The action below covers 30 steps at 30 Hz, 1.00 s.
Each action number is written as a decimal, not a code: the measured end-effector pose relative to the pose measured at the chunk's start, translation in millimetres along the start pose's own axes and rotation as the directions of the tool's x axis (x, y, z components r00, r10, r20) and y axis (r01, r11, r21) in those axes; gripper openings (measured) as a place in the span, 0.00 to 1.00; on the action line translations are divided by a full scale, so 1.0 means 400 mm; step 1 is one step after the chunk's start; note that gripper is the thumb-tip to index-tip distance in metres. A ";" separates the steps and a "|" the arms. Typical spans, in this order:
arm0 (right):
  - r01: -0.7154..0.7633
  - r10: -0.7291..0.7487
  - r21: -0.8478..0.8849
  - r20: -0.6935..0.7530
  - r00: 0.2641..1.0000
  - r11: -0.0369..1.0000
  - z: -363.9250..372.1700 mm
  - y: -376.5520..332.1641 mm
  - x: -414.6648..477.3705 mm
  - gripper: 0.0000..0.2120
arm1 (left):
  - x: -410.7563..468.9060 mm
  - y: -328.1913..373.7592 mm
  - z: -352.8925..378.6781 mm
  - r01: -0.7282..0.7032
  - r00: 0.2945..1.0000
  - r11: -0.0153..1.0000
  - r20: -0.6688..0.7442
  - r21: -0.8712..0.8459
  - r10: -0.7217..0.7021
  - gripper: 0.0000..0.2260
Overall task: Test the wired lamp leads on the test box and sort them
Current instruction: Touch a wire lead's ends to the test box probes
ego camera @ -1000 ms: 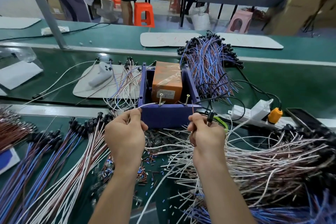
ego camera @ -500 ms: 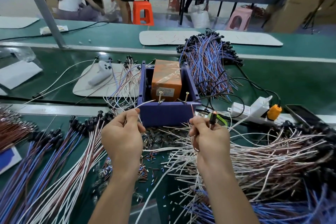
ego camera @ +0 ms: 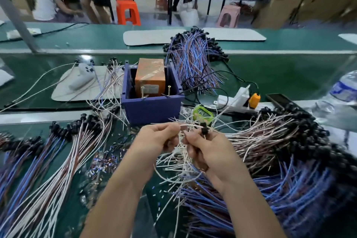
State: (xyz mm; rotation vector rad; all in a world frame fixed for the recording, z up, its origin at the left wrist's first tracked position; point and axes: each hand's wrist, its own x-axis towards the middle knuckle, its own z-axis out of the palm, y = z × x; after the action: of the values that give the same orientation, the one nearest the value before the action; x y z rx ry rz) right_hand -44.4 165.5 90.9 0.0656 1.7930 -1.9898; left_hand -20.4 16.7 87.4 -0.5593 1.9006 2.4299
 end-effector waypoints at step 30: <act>-0.319 -0.640 -0.897 -0.443 0.628 0.307 -0.436 -0.178 0.014 0.14 | 0.012 -0.107 0.100 -0.019 0.872 0.619 -0.290 0.785 0.395 0.17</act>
State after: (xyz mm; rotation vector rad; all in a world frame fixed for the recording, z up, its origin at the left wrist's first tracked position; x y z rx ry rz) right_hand -121.2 333.5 129.0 0.3900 3.4484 -0.5061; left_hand -26.5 64.7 54.0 -0.8890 3.0488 1.3286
